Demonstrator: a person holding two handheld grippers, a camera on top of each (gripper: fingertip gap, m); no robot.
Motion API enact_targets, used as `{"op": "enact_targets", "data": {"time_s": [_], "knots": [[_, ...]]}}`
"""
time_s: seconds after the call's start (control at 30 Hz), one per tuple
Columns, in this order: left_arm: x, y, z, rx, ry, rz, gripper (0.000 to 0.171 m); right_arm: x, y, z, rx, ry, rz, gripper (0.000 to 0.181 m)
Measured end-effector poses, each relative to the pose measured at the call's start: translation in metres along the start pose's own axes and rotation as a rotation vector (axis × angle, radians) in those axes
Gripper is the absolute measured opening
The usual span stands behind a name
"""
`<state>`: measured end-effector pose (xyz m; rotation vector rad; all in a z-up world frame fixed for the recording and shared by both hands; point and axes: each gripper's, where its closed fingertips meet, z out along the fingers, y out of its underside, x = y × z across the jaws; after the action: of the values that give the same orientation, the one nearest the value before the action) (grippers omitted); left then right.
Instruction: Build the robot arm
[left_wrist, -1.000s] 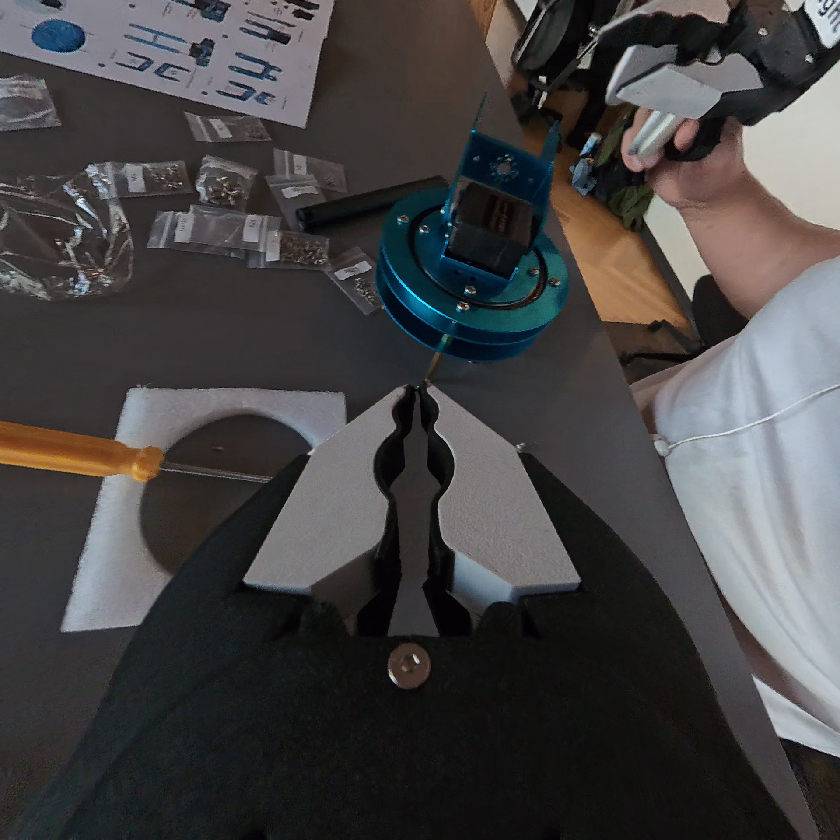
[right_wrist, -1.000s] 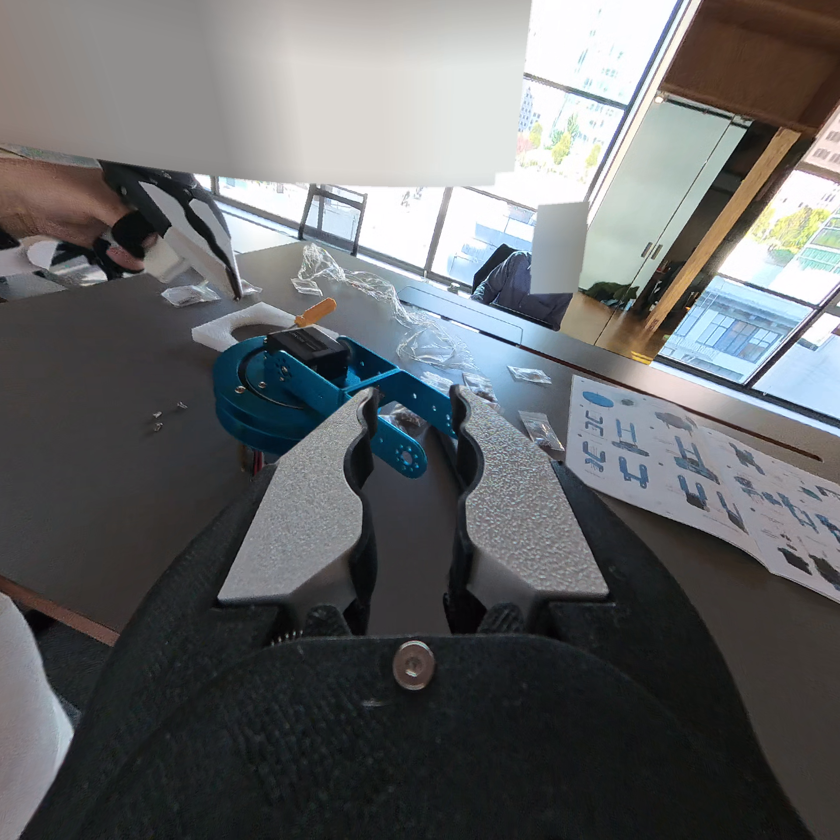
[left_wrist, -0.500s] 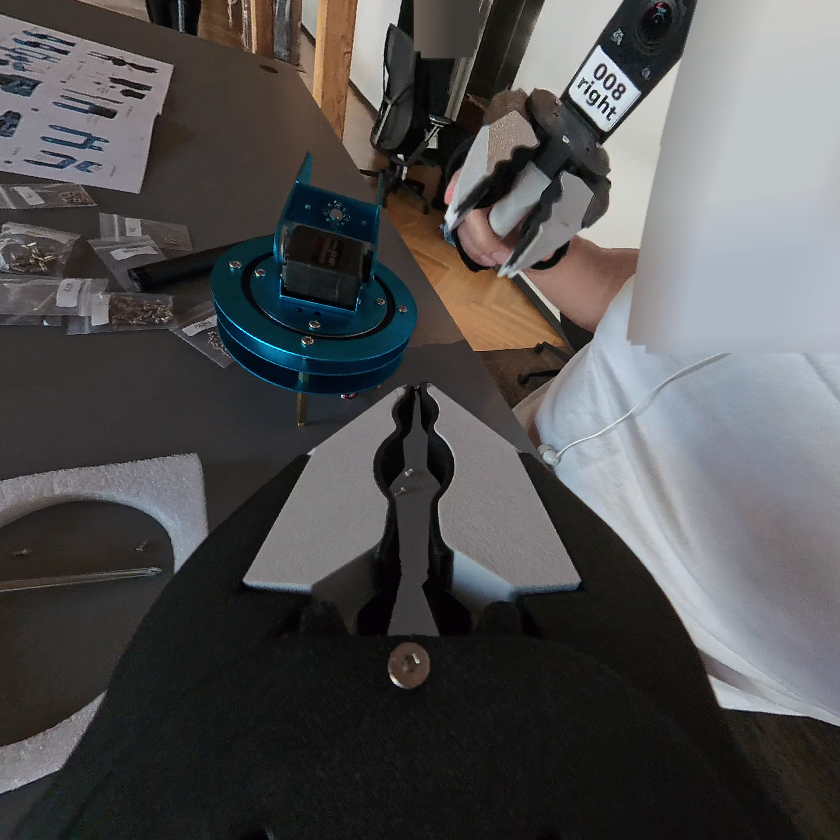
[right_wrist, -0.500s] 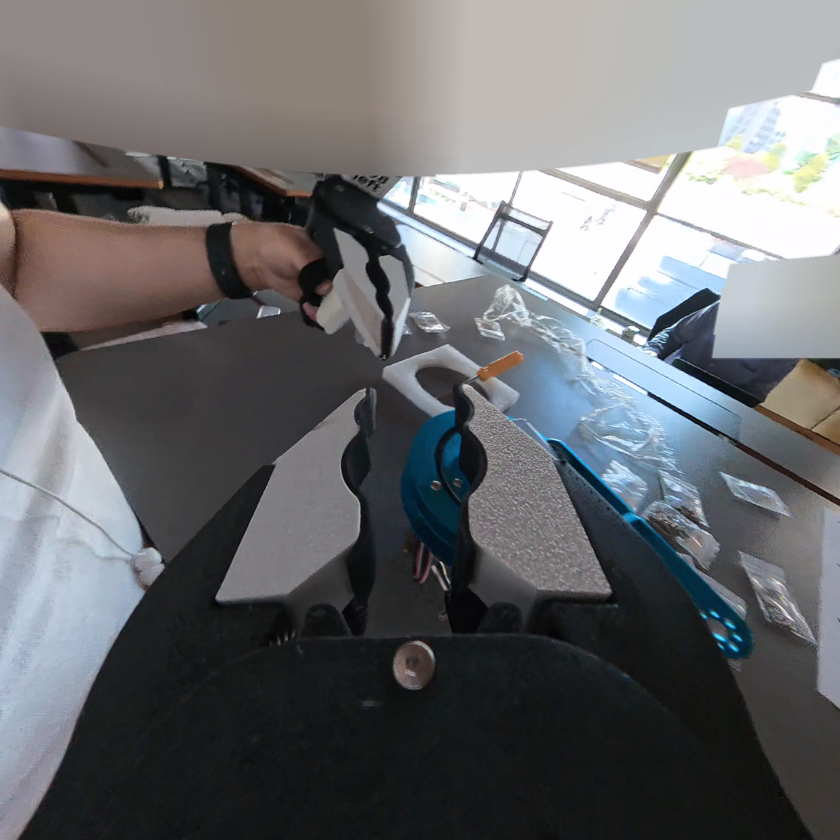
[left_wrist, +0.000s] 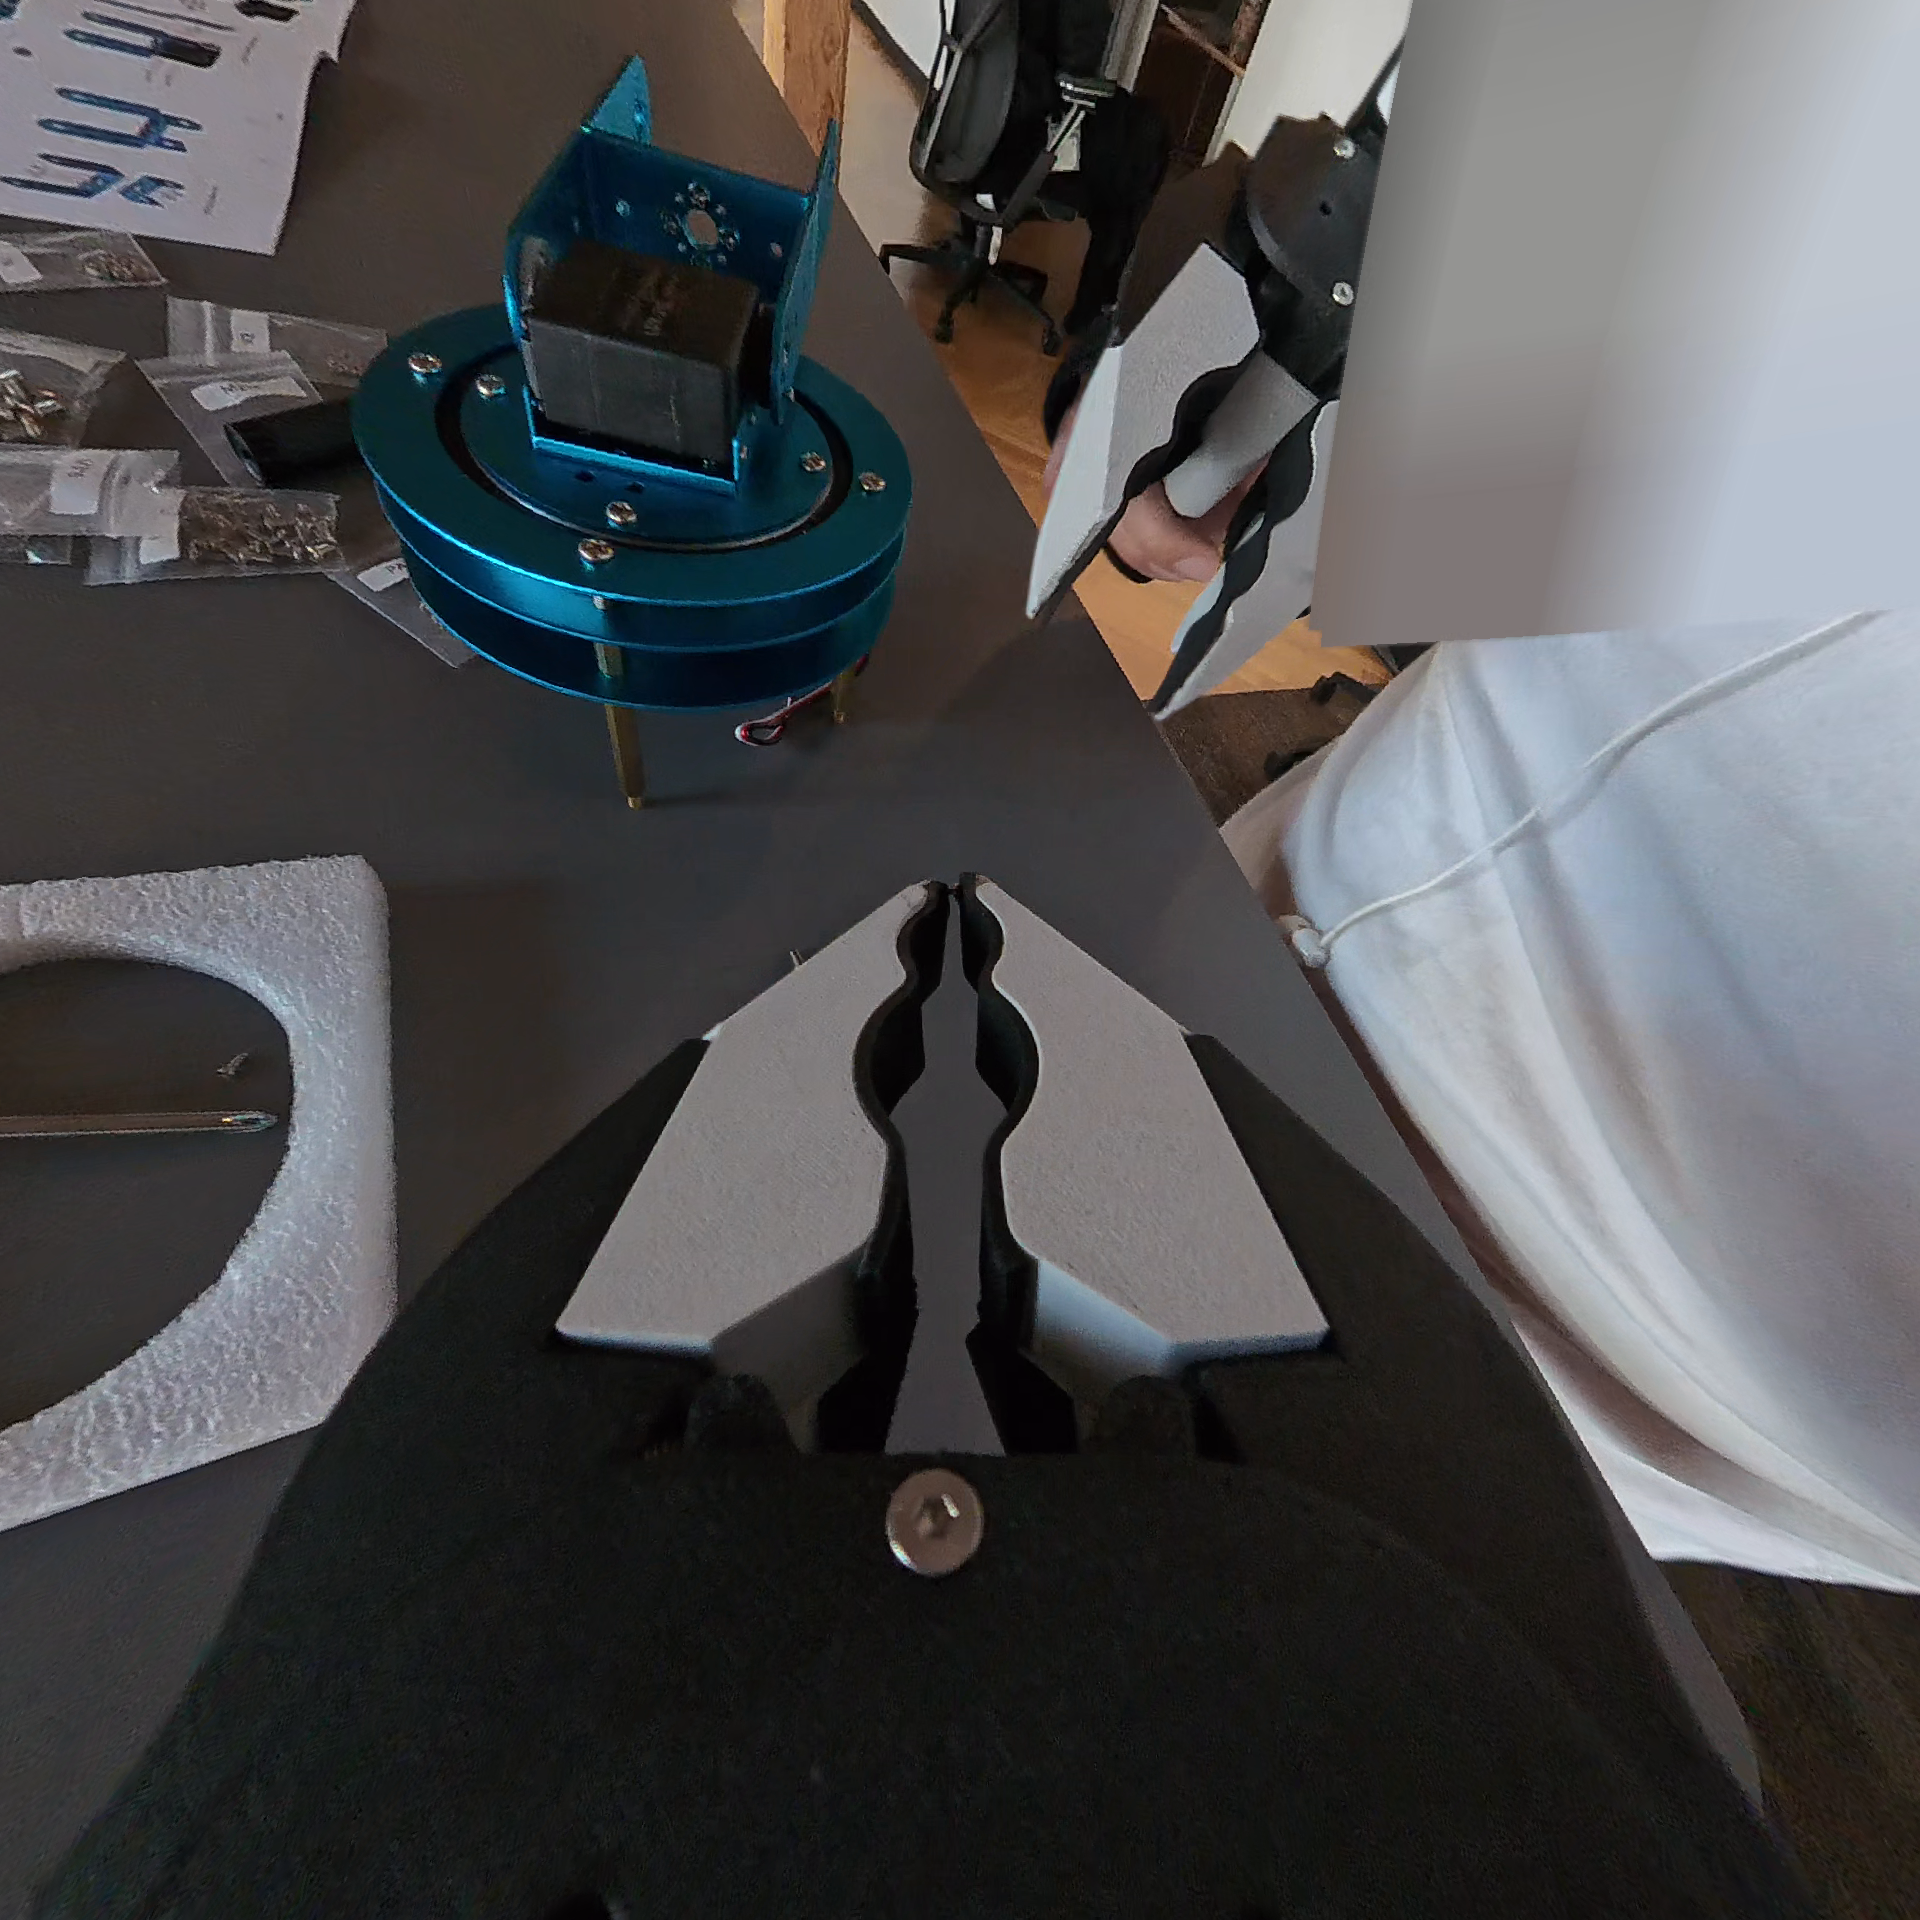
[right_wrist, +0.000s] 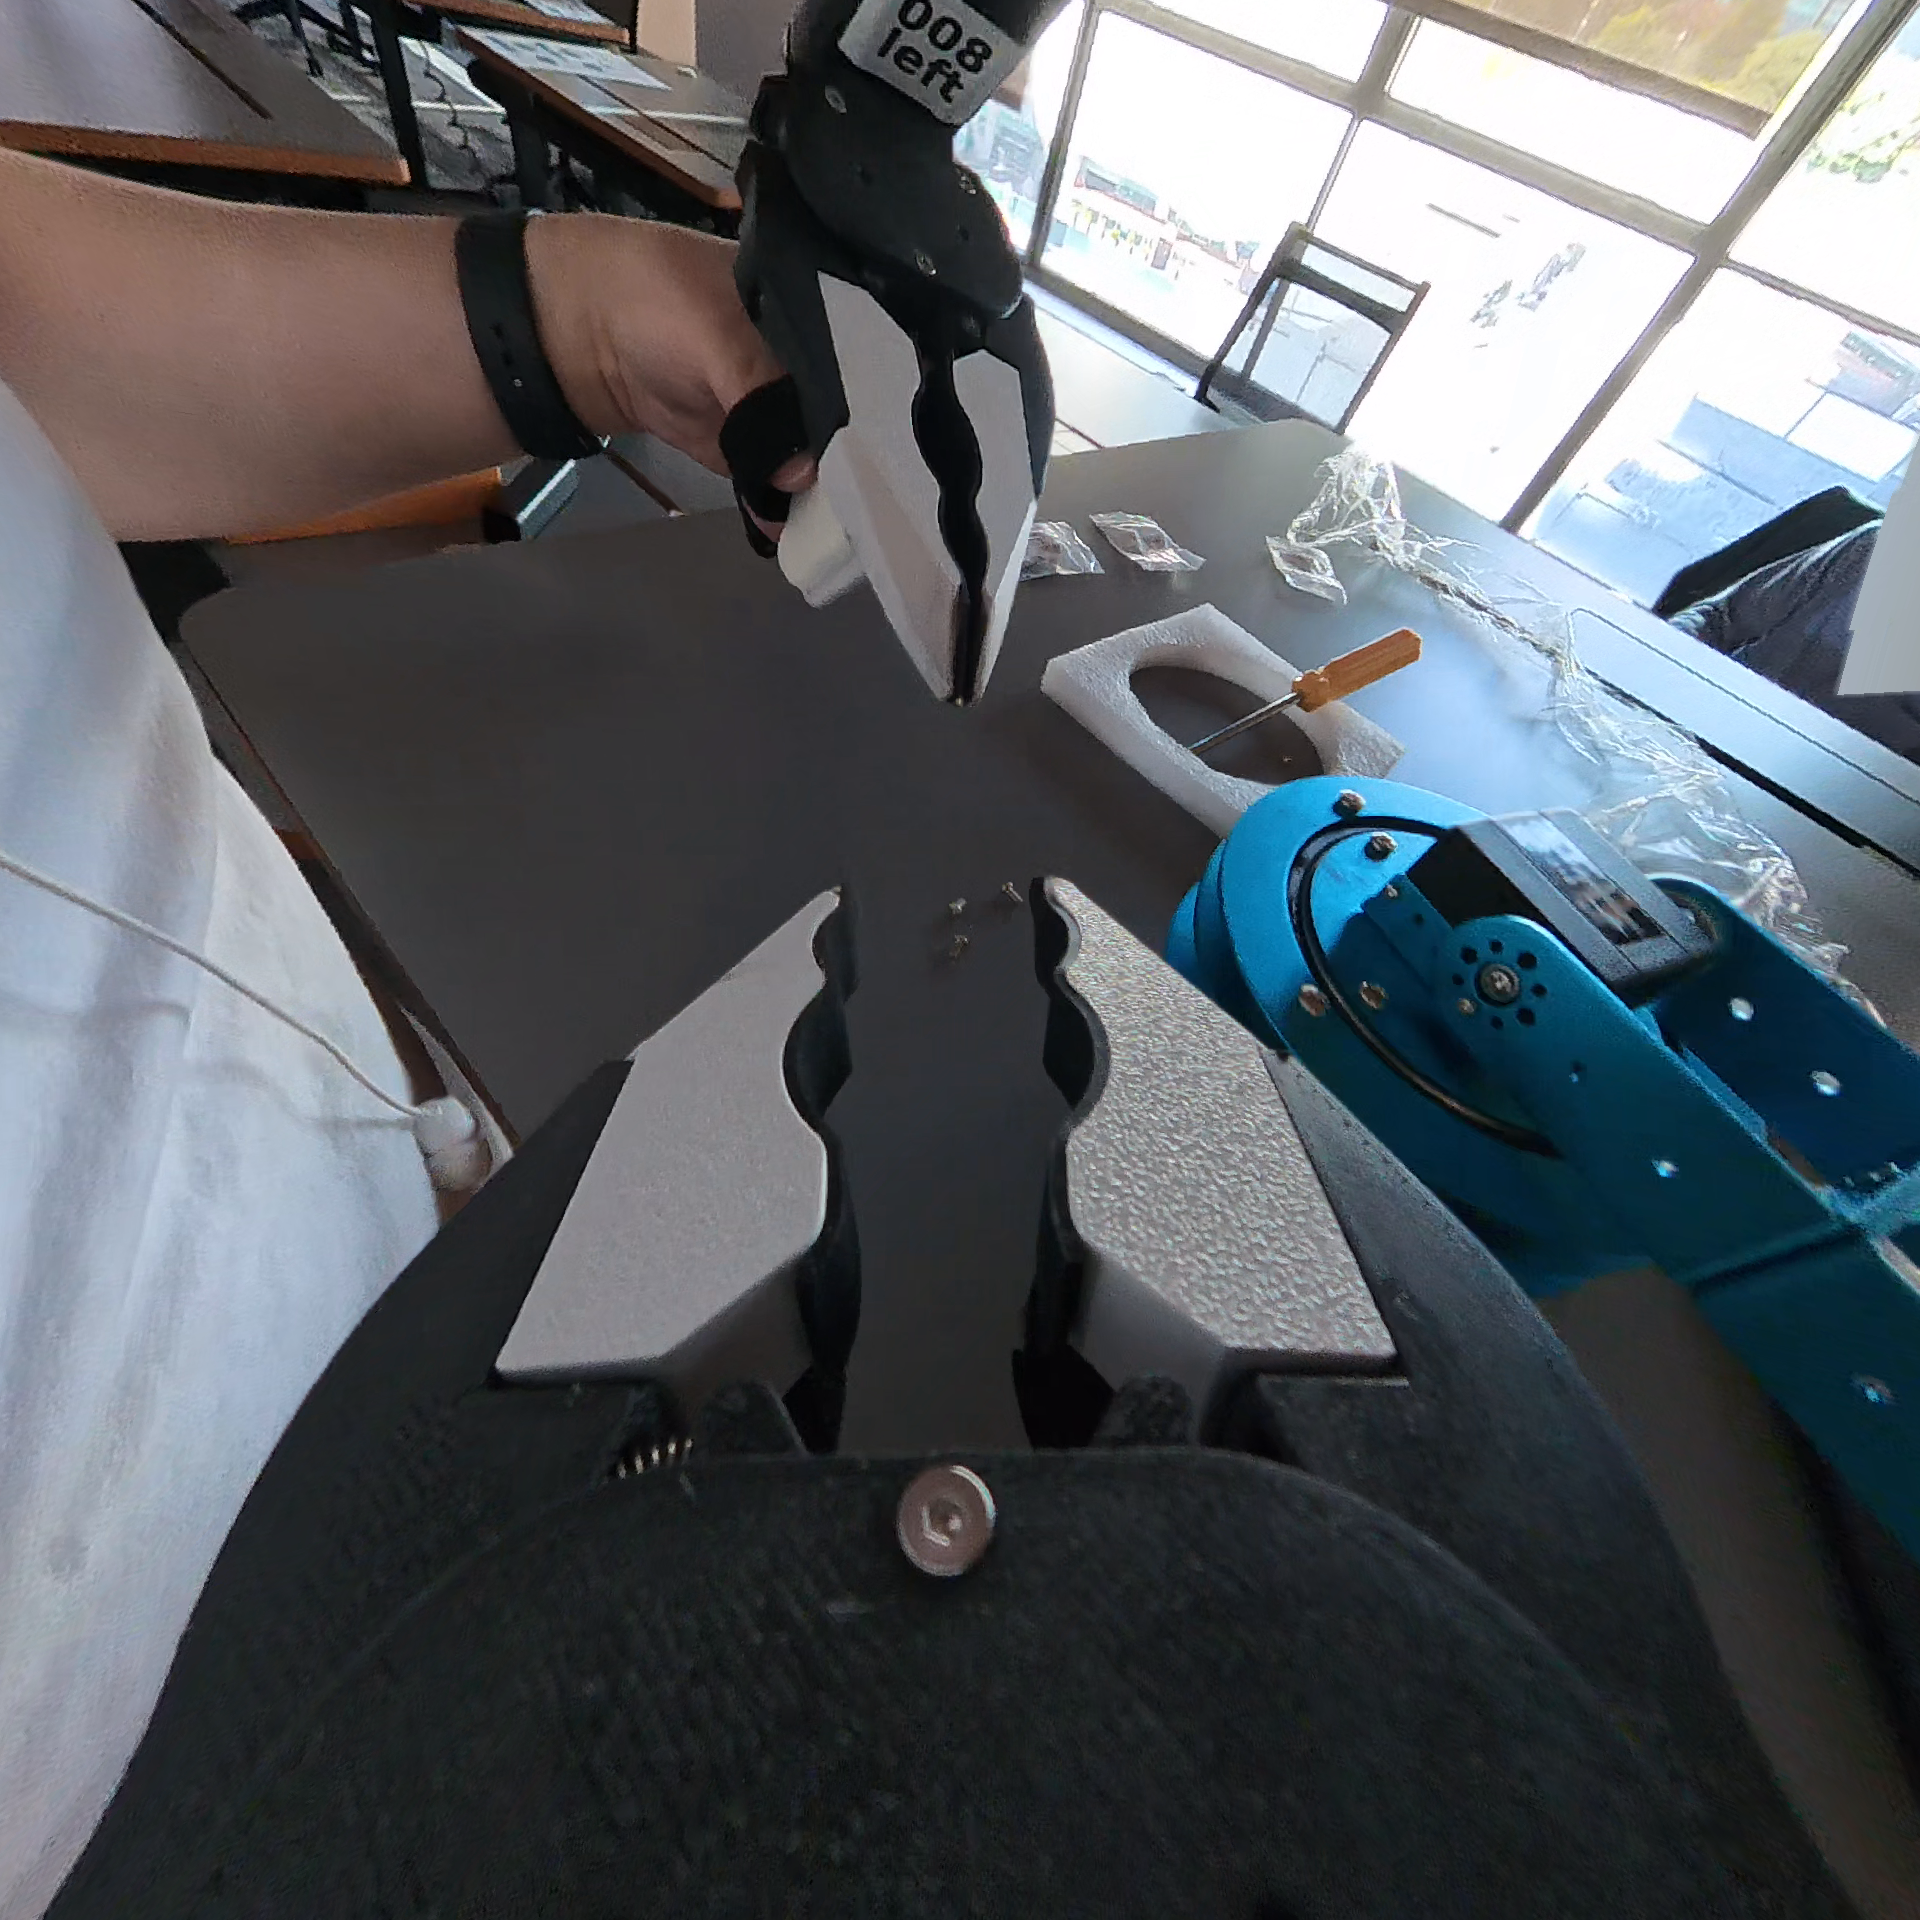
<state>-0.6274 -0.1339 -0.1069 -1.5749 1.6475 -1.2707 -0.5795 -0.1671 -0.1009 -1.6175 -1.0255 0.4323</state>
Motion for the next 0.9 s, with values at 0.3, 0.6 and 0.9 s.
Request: {"op": "enact_targets", "data": {"time_s": [0.3,0.6,0.9], "knots": [[-0.022,-0.011,-0.001,0.028,-0.091,0.012,0.001,0.117,0.003,-0.128,0.106,0.495,0.053,0.023],[-0.038,-0.047,-0.013,0.005,-0.239,0.021,0.001,0.229,0.079,-0.102,-0.539,-0.080,0.416,0.021],[-0.049,-0.064,-0.020,-0.013,-0.334,-0.011,0.000,0.223,0.134,-0.034,-1.133,-0.365,0.322,0.026]]}}
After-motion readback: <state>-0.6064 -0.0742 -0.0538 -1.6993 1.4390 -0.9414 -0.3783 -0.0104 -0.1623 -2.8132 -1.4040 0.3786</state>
